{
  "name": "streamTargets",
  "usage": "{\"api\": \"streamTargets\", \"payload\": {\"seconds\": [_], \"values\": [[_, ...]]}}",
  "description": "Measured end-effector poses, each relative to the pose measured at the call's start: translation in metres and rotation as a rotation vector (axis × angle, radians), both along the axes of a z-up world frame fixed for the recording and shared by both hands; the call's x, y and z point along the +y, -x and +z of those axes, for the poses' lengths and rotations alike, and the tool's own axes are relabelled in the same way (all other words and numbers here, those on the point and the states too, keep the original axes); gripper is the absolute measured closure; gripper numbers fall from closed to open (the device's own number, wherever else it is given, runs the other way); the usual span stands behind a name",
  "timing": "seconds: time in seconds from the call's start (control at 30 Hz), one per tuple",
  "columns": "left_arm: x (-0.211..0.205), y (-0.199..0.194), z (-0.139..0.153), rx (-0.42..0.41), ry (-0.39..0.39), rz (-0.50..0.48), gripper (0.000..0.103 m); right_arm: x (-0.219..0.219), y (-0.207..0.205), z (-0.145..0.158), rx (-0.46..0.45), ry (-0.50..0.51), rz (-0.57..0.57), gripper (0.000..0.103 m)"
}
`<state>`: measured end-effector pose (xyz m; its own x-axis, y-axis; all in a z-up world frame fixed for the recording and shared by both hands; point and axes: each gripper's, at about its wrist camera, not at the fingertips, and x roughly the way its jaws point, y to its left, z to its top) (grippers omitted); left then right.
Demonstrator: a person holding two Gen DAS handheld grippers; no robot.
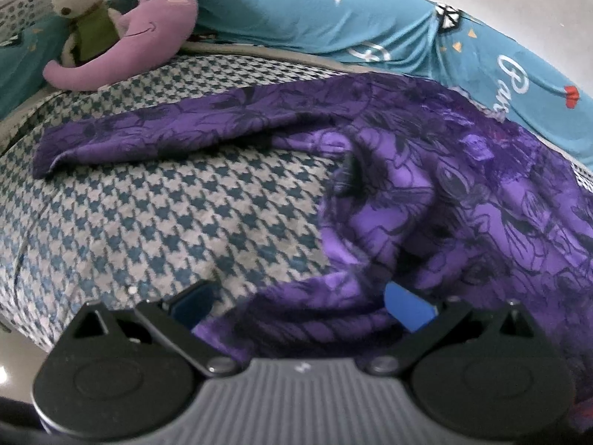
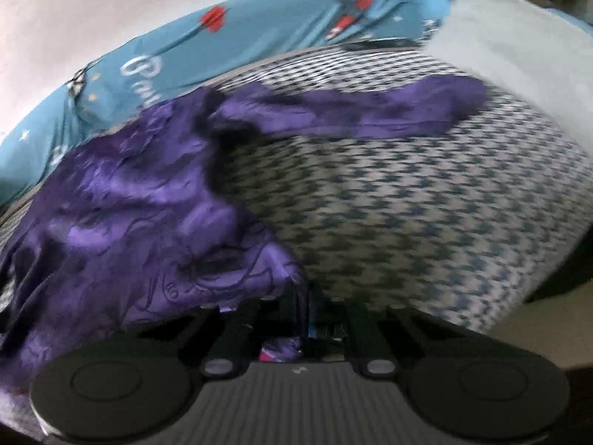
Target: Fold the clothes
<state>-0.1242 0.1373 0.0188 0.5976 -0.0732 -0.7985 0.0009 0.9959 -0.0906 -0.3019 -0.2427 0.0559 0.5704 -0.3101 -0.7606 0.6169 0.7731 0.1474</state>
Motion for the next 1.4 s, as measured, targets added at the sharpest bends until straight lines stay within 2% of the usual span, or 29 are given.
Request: {"api": "streamTargets", "payload": {"seconds": [0.13, 0.27, 0.43, 0.67, 0.8, 0.93, 1.17, 1.27, 1.4], "values": [[0.01, 0.0, 0.002, -0.003, 0.006, 0.031, 0.0, -0.001, 0.008, 0.007, -0.033, 0.044, -0.069, 0.095], [0.017, 0.001, 0.009, -0.017, 0.016, 0.045, 0.0, 0.012, 0.008, 0.019, -0.098, 0.119, -0.04, 0.09], [0.02, 0.0, 0.017, -0.014, 0.036, 0.03, 0.0, 0.035, -0.012, 0.017, -0.109, 0.08, 0.153, 0.09], [0.016, 0.004, 0.023, -0.002, 0.013, -0.035, 0.0, 0.078, -0.038, 0.002, -0.08, -0.015, 0.396, 0.089], [0.024, 0.007, 0.022, 0.025, 0.02, -0.037, 0.0, 0.105, -0.049, -0.004, -0.073, -0.021, 0.506, 0.088], [0.04, 0.007, 0.018, 0.051, 0.082, -0.014, 0.0, 0.139, -0.061, -0.009, -0.065, -0.014, 0.635, 0.088], [0.057, 0.006, 0.007, 0.093, 0.128, 0.006, 0.0, 0.203, -0.075, -0.015, -0.063, 0.016, 0.869, 0.088], [0.062, 0.006, 0.004, 0.106, 0.162, -0.005, 0.0, 0.223, -0.081, -0.017, -0.07, 0.017, 0.927, 0.088], [0.064, 0.007, 0.002, 0.118, 0.169, -0.019, 0.0, 0.247, -0.09, -0.02, -0.081, 0.027, 0.988, 0.087]]}}
